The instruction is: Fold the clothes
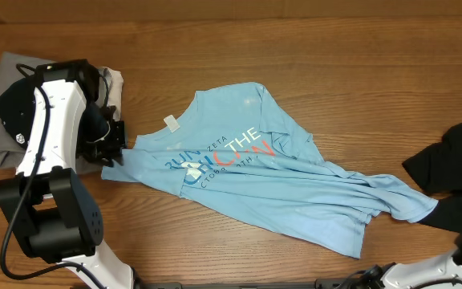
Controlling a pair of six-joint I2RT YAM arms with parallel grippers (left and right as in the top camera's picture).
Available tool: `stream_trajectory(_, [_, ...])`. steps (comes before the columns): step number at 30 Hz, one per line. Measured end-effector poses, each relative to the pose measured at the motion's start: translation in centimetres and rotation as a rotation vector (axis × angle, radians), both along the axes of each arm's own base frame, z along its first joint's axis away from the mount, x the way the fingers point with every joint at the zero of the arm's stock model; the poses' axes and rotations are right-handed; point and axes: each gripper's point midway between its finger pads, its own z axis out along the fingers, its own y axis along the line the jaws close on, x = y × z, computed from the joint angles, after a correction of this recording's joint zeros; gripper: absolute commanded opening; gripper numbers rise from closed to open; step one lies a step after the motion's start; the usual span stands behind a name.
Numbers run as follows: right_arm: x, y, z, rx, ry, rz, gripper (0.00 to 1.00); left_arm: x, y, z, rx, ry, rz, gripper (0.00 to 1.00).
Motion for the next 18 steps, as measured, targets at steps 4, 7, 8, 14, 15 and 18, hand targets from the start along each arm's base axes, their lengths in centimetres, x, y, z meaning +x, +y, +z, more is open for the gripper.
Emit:
stream_trajectory(4, [4.3, 8.6, -0.9, 0.054, 0.046, 0.283, 0.8, 2.9, -3.1, 1.2, -0.178, -0.139, -0.055, 0.65])
stream_trajectory(7, [6.4, 15.2, -1.5, 0.081, 0.088, 0.466, 0.8, 6.0, -6.8, 2.6, -0.351, -0.294, -0.11, 0.25])
stream_trajectory(8, [6.9, 17.7, -1.8, 0.085, 0.108, 0.531, 0.81, 7.4, -8.8, 3.3, -0.427, -0.375, -0.159, 0.19])
stream_trajectory(14, [7.3, 24.6, -2.7, 0.097, 0.19, 0.696, 0.81, 10.9, -15.8, 4.4, -0.48, -0.572, -0.378, 0.18])
stream_trajectory(15, [7.1, 25.2, -2.8, 0.101, 0.205, 0.708, 0.81, 11.1, -17.1, 4.2, -0.451, -0.588, -0.427, 0.14])
stream_trajectory(18, [6.3, 26.0, -3.1, 0.121, 0.245, 0.717, 0.81, 12.0, -20.5, 3.4, -0.374, -0.643, -0.544, 0.04])
